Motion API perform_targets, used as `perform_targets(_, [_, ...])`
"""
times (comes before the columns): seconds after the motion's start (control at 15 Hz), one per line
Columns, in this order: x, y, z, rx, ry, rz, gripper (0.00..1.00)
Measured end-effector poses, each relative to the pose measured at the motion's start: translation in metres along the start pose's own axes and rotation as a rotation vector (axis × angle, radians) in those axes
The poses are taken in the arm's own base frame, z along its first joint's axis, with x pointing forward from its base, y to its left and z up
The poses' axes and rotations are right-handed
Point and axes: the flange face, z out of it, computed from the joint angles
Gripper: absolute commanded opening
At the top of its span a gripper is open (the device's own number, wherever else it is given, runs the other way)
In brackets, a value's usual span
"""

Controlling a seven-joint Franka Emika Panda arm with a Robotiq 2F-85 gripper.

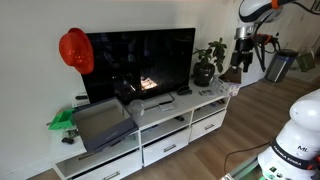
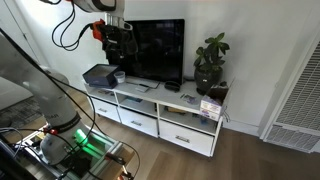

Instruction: Press a button on the white remote control

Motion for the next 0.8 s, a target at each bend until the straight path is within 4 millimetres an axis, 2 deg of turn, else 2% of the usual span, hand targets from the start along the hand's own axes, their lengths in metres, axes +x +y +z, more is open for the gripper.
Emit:
perform_targets(0.2, [0.004,-0.007,0.000,-0.012,0.007,-0.051,1.00])
perform_targets(0.4, [0.019,-0.035,0.000,-0.046,-0.004,-0.170,1.00])
perform_targets(0.6, [0.044,-0.069,0.004,-0.083,-0.021,-0.266,1.00])
perform_targets(0.8, [0.078,-0.093,0.012,-0.099,-0.009,-0.310,1.00])
